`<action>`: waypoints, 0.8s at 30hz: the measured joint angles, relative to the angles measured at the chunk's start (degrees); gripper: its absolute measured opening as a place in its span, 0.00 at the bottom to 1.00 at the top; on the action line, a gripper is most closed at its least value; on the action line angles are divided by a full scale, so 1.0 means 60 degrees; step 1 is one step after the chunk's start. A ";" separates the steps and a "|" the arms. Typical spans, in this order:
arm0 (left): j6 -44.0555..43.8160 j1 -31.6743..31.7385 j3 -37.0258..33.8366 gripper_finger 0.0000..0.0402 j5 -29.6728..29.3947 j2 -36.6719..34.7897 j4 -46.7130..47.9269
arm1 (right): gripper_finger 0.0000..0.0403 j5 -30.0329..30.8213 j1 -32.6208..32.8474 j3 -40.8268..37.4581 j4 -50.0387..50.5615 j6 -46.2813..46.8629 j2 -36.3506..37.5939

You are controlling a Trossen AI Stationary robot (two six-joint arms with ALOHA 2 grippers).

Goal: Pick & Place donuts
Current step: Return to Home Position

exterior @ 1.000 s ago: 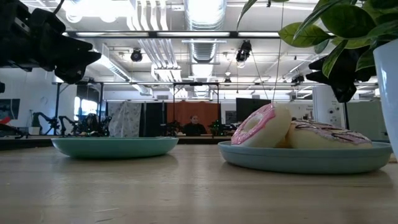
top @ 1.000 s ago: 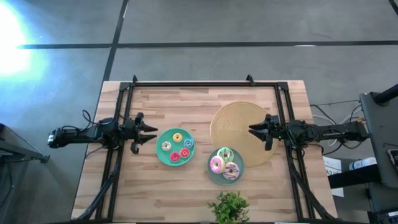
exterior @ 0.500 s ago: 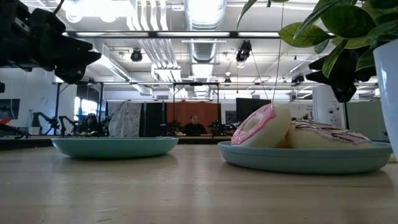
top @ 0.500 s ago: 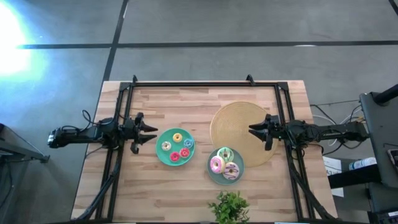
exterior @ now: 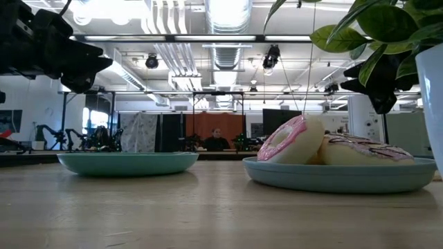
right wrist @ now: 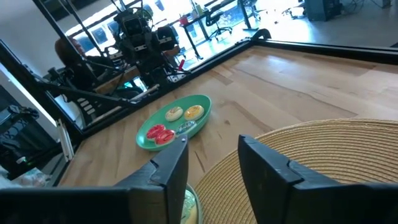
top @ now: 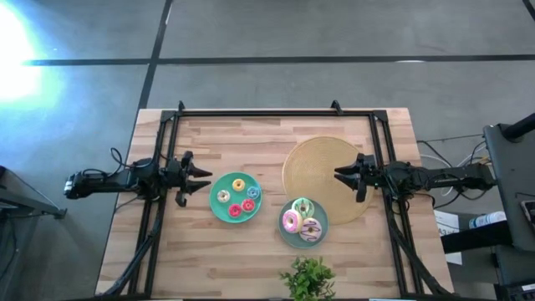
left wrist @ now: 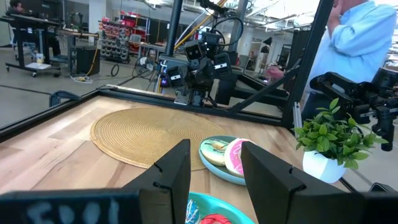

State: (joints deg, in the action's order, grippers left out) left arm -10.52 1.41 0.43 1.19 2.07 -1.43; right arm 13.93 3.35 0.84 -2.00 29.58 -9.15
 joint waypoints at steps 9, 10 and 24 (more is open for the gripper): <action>0.0000 0.0000 0.0000 0.29 0.0000 0.0000 0.0000 | 0.33 0.0000 0.0000 0.0000 0.0000 0.0000 0.0000; 0.0000 0.0003 0.0000 0.29 0.0000 0.0000 0.0000 | 0.32 0.0000 0.0000 0.0000 0.0000 0.0000 0.0000; 0.0001 0.0000 0.0000 0.29 0.0000 0.0002 -0.0001 | 0.33 0.0000 0.0000 0.0000 0.0000 0.0000 0.0000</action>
State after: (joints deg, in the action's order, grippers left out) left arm -10.52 1.41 0.43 1.19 2.08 -1.44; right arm 13.93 3.36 0.84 -2.00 29.58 -9.15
